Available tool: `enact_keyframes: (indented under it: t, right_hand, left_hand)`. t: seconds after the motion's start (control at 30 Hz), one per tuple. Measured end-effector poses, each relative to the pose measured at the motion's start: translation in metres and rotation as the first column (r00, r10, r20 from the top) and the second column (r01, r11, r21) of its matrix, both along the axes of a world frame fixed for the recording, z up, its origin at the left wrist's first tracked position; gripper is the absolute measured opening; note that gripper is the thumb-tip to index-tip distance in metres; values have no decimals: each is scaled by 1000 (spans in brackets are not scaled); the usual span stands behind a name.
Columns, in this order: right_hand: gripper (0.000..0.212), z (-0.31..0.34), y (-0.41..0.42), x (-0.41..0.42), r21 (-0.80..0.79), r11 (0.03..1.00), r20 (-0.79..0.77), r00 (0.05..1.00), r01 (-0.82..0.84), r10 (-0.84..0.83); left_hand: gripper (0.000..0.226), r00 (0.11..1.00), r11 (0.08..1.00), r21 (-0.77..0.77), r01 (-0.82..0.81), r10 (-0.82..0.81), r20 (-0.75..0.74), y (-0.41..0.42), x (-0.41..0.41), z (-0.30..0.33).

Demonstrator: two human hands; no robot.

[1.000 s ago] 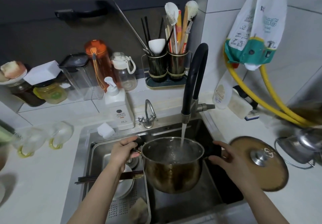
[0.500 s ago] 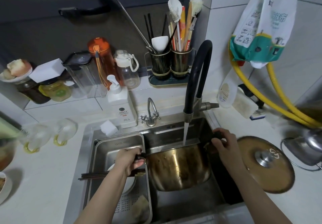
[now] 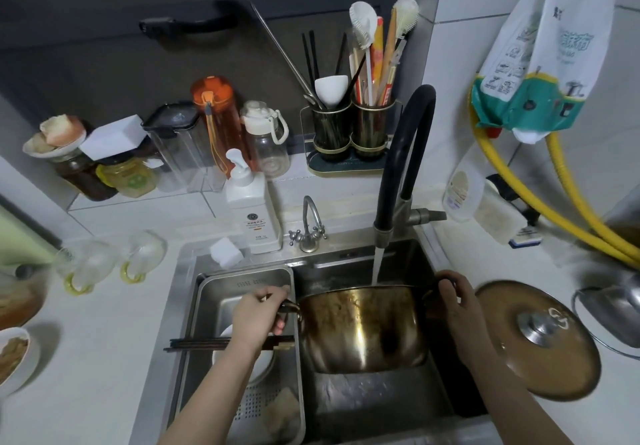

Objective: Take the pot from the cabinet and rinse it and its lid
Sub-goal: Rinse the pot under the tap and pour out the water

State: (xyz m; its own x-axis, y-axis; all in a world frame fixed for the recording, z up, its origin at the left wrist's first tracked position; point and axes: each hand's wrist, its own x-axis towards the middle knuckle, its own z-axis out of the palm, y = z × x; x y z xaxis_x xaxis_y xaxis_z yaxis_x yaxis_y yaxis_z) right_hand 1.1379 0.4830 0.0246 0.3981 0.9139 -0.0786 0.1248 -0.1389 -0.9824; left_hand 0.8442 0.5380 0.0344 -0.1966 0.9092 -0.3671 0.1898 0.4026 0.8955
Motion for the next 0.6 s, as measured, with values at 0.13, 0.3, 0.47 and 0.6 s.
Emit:
enact_keyframes:
  t: [0.13,0.3,0.47,0.6]
  right_hand:
    - [23,-4,8,1,-75,997,-31,999,22,-24]
    - [40,-15,16,0,-196,977,-102,989,82,-103]
    - [40,-15,14,-9,-299,954,-115,990,40,-77]
    - [45,-21,17,-11,-404,915,-110,993,-1,-48]
  left_hand:
    - [20,997,994,74,79,-78,-10,-11,-5,5]
    - [22,985,981,125,151,-139,-100,-12,-17,-1]
    - [23,931,966,154,205,-144,-336,-5,-23,-10]
    - [43,804,968,104,230,-128,-580,2,-33,-28]
